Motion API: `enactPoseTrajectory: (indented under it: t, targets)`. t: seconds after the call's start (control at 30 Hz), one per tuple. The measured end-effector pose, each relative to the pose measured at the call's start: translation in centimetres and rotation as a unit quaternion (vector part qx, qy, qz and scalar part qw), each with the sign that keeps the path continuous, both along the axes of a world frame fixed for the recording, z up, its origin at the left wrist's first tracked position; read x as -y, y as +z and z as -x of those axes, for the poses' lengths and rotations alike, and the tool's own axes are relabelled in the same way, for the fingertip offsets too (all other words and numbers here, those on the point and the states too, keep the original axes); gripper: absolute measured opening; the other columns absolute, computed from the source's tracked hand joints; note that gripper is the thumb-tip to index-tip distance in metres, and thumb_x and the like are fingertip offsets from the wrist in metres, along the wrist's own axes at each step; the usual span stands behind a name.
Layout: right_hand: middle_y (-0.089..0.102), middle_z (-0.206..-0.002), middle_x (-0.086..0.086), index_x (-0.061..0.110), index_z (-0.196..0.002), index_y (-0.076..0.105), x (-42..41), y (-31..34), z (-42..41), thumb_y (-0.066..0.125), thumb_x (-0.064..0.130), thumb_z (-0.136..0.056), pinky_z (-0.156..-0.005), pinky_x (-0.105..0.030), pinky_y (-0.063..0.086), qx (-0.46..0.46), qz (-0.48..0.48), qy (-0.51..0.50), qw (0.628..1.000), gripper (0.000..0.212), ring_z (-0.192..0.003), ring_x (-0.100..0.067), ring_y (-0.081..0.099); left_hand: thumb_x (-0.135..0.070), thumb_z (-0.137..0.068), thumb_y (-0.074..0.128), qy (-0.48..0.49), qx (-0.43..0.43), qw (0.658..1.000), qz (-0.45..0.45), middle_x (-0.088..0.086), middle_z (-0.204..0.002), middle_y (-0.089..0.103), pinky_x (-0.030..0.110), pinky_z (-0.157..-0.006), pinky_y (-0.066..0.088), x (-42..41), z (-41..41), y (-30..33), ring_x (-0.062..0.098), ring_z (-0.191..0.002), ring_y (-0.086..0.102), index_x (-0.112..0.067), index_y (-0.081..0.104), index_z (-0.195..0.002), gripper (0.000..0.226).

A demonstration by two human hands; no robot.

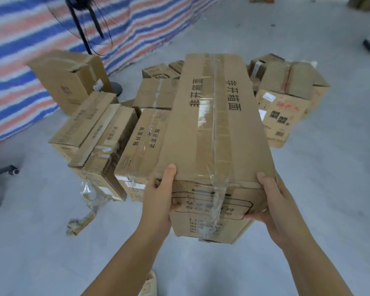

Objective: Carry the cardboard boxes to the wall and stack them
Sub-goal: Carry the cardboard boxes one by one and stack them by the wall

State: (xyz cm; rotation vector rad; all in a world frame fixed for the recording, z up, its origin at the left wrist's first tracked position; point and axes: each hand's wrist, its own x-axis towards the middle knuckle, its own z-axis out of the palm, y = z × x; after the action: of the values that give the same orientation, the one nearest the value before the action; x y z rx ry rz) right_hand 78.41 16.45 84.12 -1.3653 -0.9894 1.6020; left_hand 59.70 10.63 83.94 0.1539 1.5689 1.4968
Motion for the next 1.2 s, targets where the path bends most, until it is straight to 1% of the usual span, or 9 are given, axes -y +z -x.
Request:
enactPoseTrajectory:
  t: [0.1, 0.23, 0.4, 0.5, 0.57, 0.67, 0.9, 1.03, 1.2]
  targets:
    - [0.07, -0.104, 0.014, 0.041, -0.12, 0.055, 1.2, 2.5, -2.1, 0.054, 0.033, -0.093, -0.071, -0.047, 0.059, -0.006, -0.036, 0.054, 0.998, 0.028, -0.087, -0.006, 0.069, -0.036, -0.088, 0.062, 0.048, -0.018, 0.998, -0.033, -0.004, -0.073, 0.067, 0.056, -0.085, 0.054, 3.8, -2.9, 2.5, 0.013, -0.073, 0.066, -0.014, 0.059, -0.094, 0.024]
    - [0.071, -0.102, 0.014, 0.04, -0.126, 0.053, 3.9, 5.4, -1.9, 0.055, 0.035, -0.092, -0.08, -0.047, 0.057, -0.004, -0.071, 0.137, 0.988, 0.035, -0.084, -0.003, 0.069, -0.036, -0.09, 0.059, 0.134, -0.036, 0.989, -0.059, -0.004, -0.097, 0.069, 0.055, -0.085, 0.054, 9.3, -4.5, 5.5, 0.014, -0.09, 0.065, -0.025, 0.063, -0.113, 0.026]
    - [0.071, -0.09, 0.02, 0.043, -0.124, 0.052, 8.7, 7.6, 1.1, 0.056, 0.037, -0.092, -0.063, -0.036, 0.056, 0.02, -0.112, 0.267, 0.957, 0.032, -0.075, -0.001, 0.069, -0.037, -0.09, 0.058, 0.247, -0.037, 0.965, -0.074, -0.003, -0.105, 0.065, 0.054, -0.082, 0.055, 18.1, -4.8, 6.9, 0.016, -0.099, 0.062, -0.021, 0.061, -0.115, 0.03]
    - [0.065, -0.107, 0.018, 0.046, -0.13, 0.046, 13.2, 8.3, 4.1, 0.056, 0.042, -0.09, -0.074, -0.046, 0.058, 0.046, -0.127, 0.348, 0.928, 0.041, -0.089, -0.006, 0.065, -0.037, -0.091, 0.057, 0.323, -0.035, 0.942, -0.08, -0.001, -0.106, 0.063, 0.056, -0.081, 0.055, 24.7, -4.9, 6.6, 0.017, -0.098, 0.061, -0.019, 0.063, -0.111, 0.027]
    - [0.06, -0.11, 0.021, 0.045, -0.131, 0.046, 17.1, 8.6, 6.3, 0.055, 0.042, -0.091, -0.075, -0.048, 0.057, 0.055, -0.134, 0.4, 0.905, 0.041, -0.095, -0.004, 0.058, -0.037, -0.091, 0.057, 0.376, -0.031, 0.922, -0.083, -0.001, -0.103, 0.063, 0.055, -0.081, 0.055, 29.7, -5.1, 6.2, 0.017, -0.095, 0.062, -0.02, 0.062, -0.108, 0.024]
    - [0.057, -0.124, 0.012, 0.042, -0.132, 0.048, 24.7, 8.2, 9.3, 0.057, 0.043, -0.09, -0.079, -0.056, 0.055, 0.067, -0.127, 0.475, 0.868, 0.043, -0.111, -0.016, 0.055, -0.039, -0.09, 0.058, 0.456, -0.024, 0.886, -0.078, 0.004, -0.107, 0.064, 0.057, -0.078, 0.055, 38.4, -5.7, 5.3, 0.021, -0.097, 0.063, -0.018, 0.062, -0.109, 0.028]
    - [0.047, -0.137, 0.006, 0.036, -0.143, 0.038, 47.7, 5.6, 13.0, 0.054, 0.04, -0.092, -0.085, -0.062, 0.05, 0.089, -0.101, 0.653, 0.745, 0.053, -0.116, -0.021, 0.046, -0.043, -0.089, 0.058, 0.635, -0.004, 0.772, -0.045, 0.011, -0.106, 0.069, 0.057, -0.077, 0.056, 61.2, -11.0, 2.8, 0.026, -0.1, 0.065, -0.016, 0.063, -0.11, 0.034]
    - [0.039, -0.144, 0.009, 0.037, -0.145, 0.033, 60.3, 4.1, 13.6, 0.052, 0.044, -0.093, -0.084, -0.058, 0.052, 0.11, -0.111, 0.742, 0.652, 0.056, -0.131, -0.023, 0.037, -0.038, -0.091, 0.056, 0.723, 0.012, 0.69, -0.033, 0.006, -0.104, 0.068, 0.057, -0.078, 0.055, 71.9, -15.0, 2.4, 0.019, -0.094, 0.064, -0.017, 0.062, -0.112, 0.03]
    - [0.044, -0.124, 0.012, 0.041, -0.128, 0.044, 74.4, 2.3, 12.6, 0.047, 0.043, -0.094, -0.078, -0.054, 0.054, 0.108, -0.126, 0.832, 0.53, 0.034, -0.111, -0.013, 0.037, -0.035, -0.092, 0.056, 0.808, 0.026, 0.588, -0.026, -0.003, -0.096, 0.063, 0.058, -0.08, 0.054, 82.7, -20.3, 2.3, 0.013, -0.084, 0.062, -0.023, 0.06, -0.104, 0.017]
